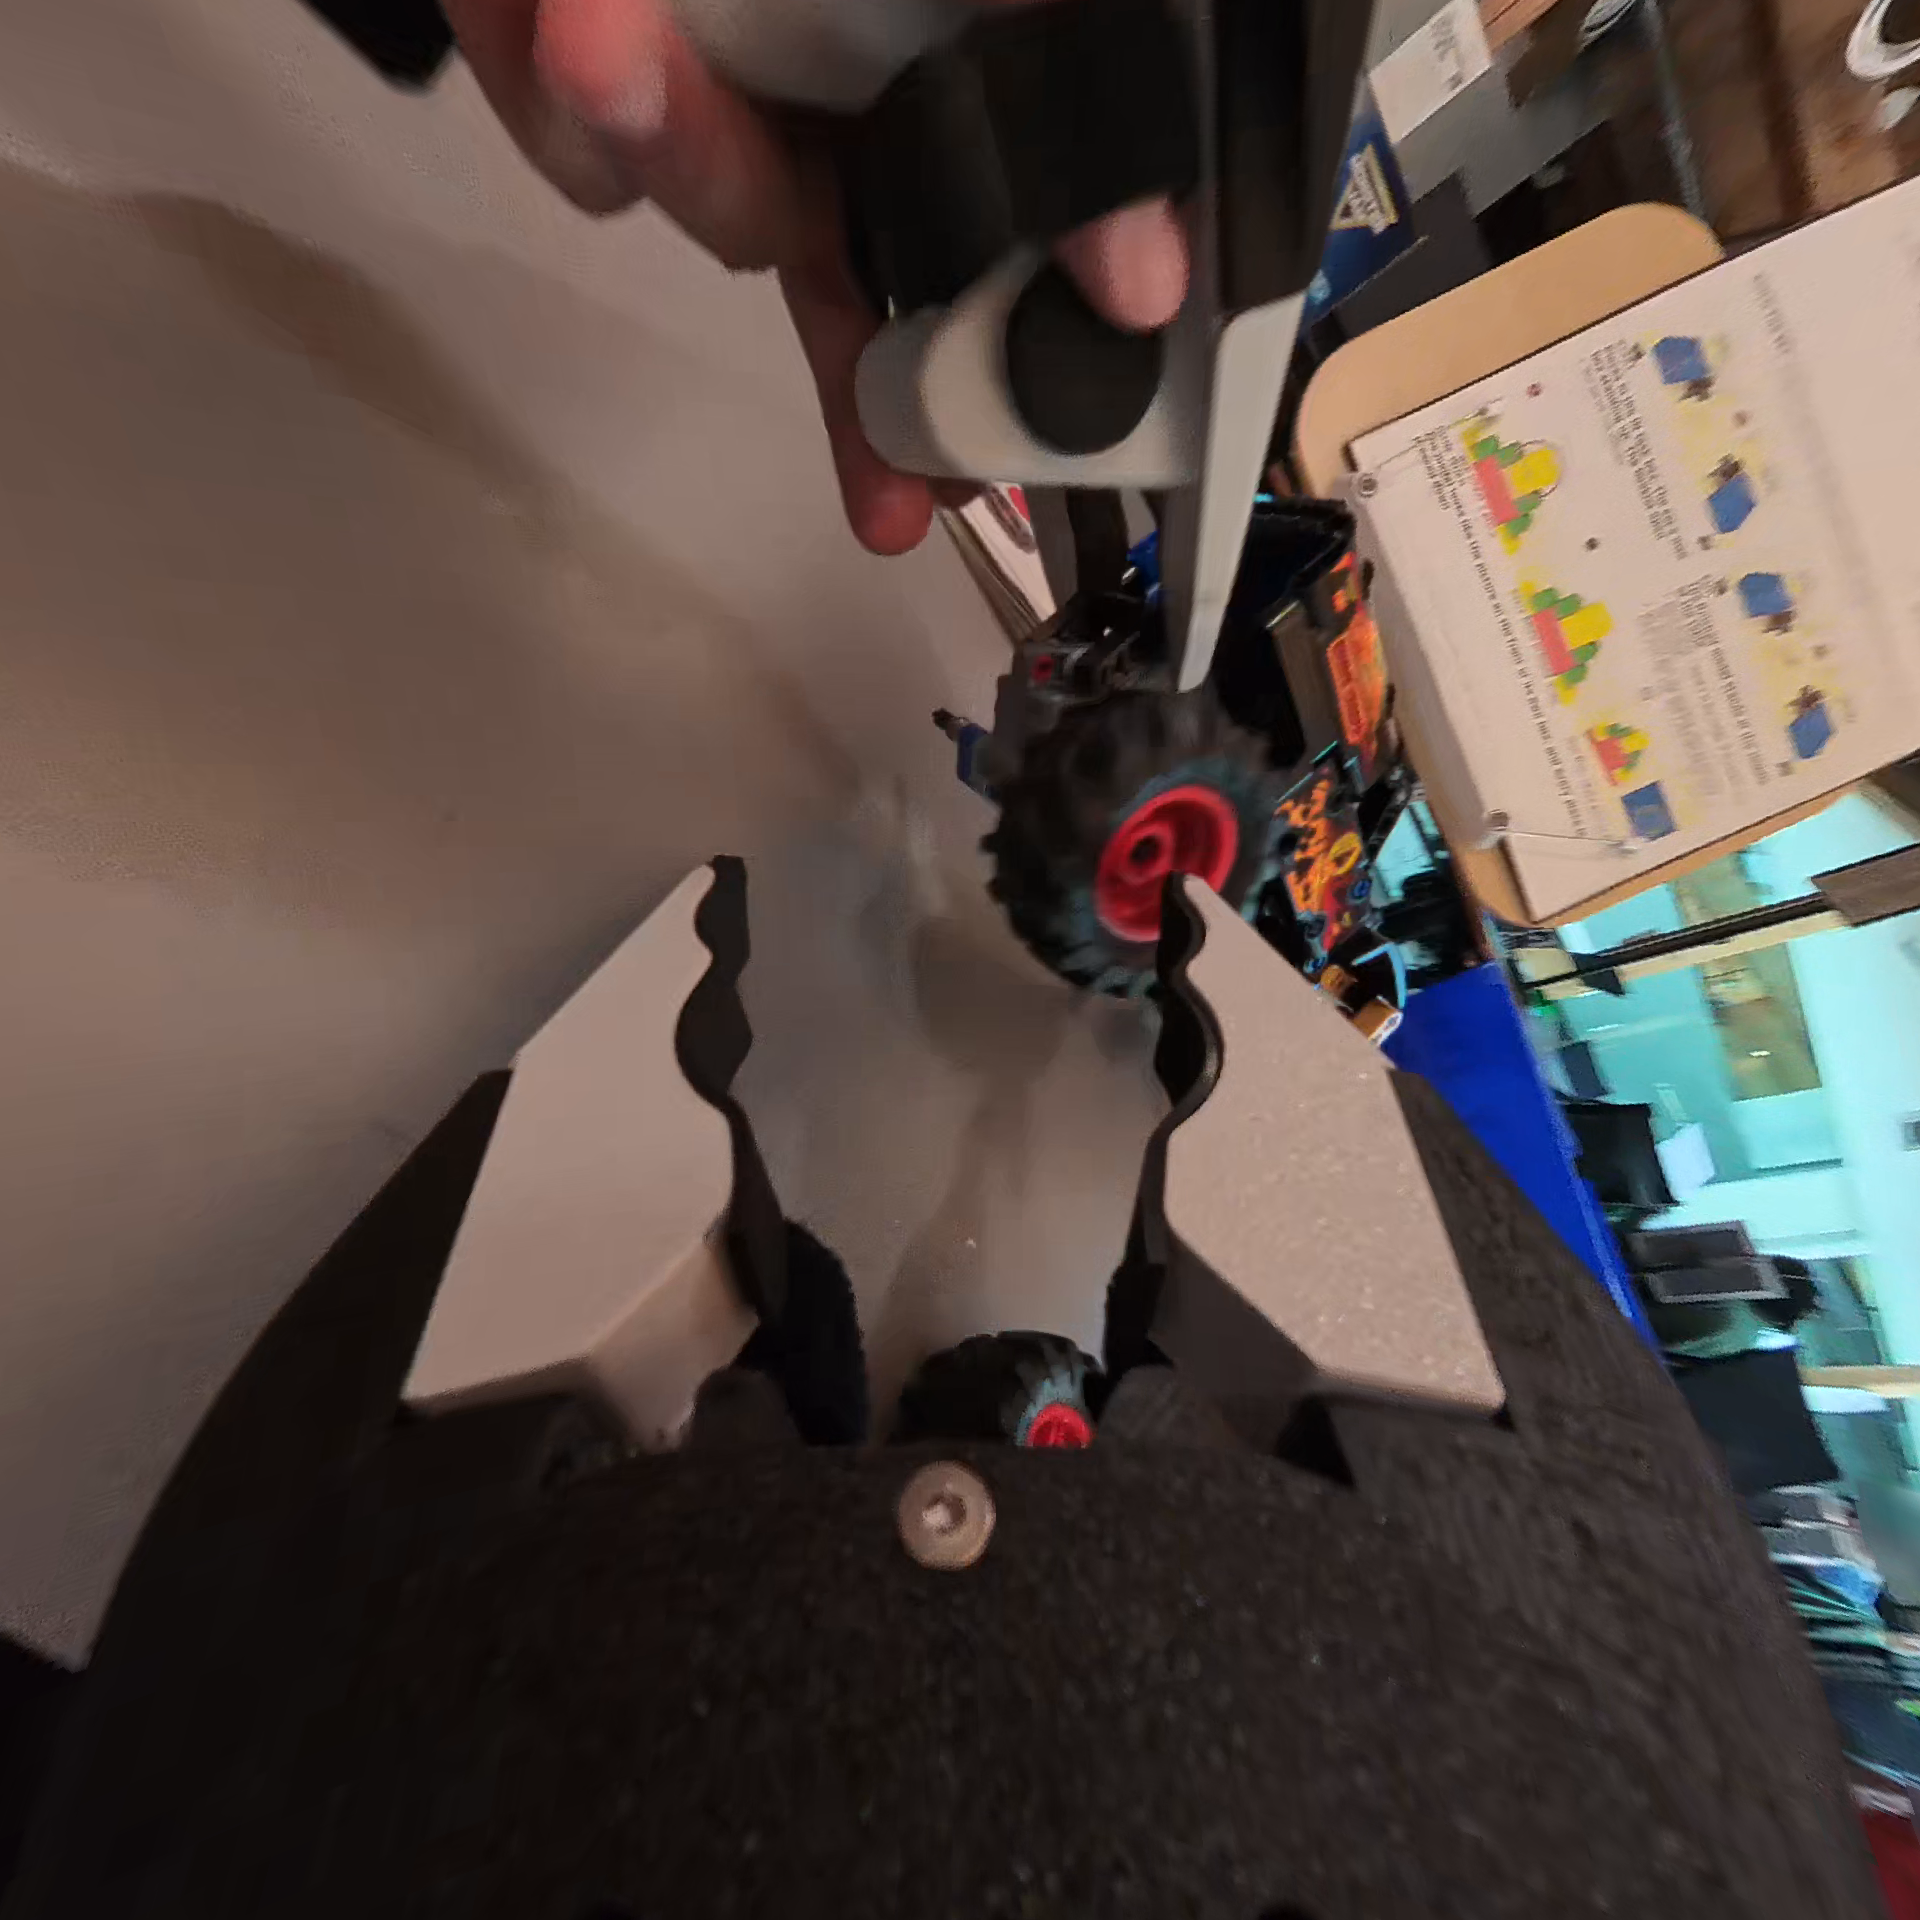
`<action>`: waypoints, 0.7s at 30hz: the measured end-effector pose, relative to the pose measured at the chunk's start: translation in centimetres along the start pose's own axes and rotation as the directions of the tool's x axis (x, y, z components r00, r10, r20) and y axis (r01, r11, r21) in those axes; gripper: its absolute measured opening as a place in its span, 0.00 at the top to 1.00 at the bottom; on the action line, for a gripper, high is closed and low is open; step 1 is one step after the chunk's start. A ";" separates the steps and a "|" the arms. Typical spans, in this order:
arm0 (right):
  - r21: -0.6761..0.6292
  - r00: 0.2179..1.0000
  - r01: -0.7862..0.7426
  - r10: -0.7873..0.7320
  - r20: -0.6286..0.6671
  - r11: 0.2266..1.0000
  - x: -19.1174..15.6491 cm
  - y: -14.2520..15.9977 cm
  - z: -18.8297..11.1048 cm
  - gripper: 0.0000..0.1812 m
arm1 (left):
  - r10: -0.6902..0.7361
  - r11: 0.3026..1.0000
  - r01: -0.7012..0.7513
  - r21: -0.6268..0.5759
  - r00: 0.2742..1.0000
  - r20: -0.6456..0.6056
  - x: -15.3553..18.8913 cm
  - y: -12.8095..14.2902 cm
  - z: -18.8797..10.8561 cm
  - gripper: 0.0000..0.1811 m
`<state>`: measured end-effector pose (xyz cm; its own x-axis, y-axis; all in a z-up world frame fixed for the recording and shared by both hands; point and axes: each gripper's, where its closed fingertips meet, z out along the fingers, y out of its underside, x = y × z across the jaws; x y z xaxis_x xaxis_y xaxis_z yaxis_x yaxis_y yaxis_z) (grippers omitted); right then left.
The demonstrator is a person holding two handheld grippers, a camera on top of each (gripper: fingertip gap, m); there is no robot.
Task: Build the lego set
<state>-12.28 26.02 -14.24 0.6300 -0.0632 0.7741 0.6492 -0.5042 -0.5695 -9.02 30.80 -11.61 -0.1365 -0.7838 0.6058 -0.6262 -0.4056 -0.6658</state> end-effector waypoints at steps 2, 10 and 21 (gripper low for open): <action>0.019 0.990 0.096 -0.093 -0.110 0.995 1.5 -0.1 -0.4 0.58 | -0.134 0.991 0.135 0.011 0.989 -0.070 1.1 -0.3 -0.1 0.82; 0.046 0.871 0.439 -0.413 -0.266 0.897 4.8 -0.4 -1.3 0.54 | -0.408 0.908 0.420 -0.009 0.876 -0.258 4.0 1.3 1.1 0.83; 0.227 0.814 0.549 -0.576 0.072 0.804 6.5 -1.1 -2.3 0.70 | -0.459 0.878 0.477 -0.035 0.820 -0.342 4.6 1.5 0.8 0.82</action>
<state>-9.83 24.21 -7.96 0.1694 0.3011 0.9384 0.9649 -0.2448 -0.0956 -9.96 26.17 -10.15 -0.0869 -0.2959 0.9513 -0.6419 -0.7136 -0.2806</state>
